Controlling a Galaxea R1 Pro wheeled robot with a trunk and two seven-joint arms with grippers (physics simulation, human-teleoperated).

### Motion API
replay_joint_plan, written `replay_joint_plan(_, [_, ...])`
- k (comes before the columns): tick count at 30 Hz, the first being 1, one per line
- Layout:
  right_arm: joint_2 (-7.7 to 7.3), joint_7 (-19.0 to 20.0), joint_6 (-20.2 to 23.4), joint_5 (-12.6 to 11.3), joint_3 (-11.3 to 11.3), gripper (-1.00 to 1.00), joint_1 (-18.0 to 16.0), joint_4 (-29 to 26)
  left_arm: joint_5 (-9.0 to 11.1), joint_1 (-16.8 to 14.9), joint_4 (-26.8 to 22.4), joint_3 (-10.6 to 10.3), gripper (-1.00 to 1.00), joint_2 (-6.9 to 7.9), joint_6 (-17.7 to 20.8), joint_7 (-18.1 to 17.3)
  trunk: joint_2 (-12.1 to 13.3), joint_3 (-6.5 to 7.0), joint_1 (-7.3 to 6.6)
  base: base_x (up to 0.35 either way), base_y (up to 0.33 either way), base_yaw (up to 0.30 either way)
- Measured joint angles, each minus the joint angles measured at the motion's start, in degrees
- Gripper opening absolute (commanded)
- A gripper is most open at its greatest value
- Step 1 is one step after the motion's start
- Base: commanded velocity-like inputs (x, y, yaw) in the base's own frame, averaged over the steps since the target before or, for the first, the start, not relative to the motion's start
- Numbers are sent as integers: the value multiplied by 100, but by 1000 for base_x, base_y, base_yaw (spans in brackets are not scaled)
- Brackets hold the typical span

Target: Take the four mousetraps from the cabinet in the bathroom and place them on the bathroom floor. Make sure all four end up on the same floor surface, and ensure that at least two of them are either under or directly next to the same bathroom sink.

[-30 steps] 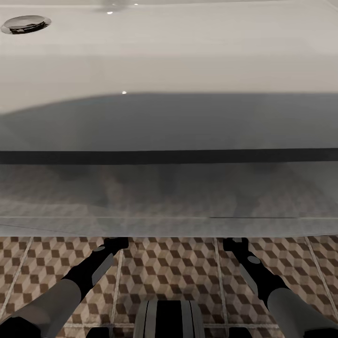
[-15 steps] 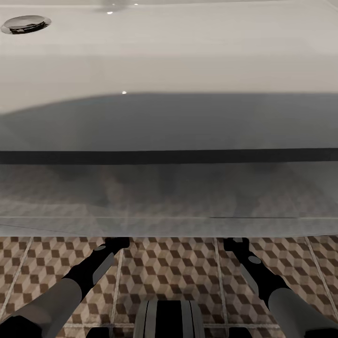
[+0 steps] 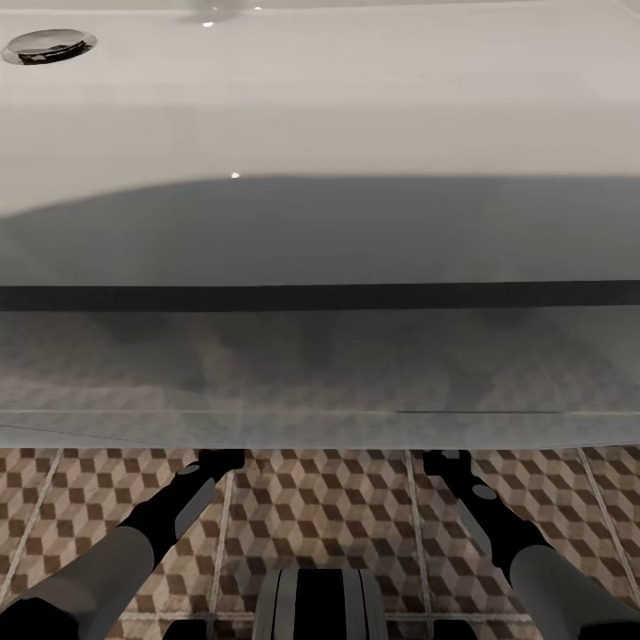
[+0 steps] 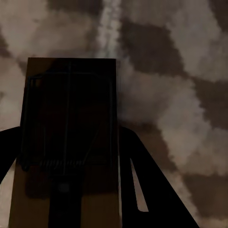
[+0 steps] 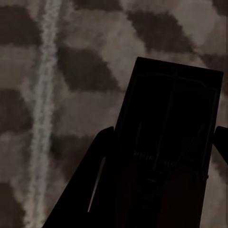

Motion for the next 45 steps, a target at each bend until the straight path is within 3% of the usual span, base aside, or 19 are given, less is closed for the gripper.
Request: replay_joint_plan(45, [-56, -84, 188, -1, -31, -100, -88, -3, 3, 0, -15, 0, -100, -32, 0, 9, 0, 0, 0, 0, 0, 0])
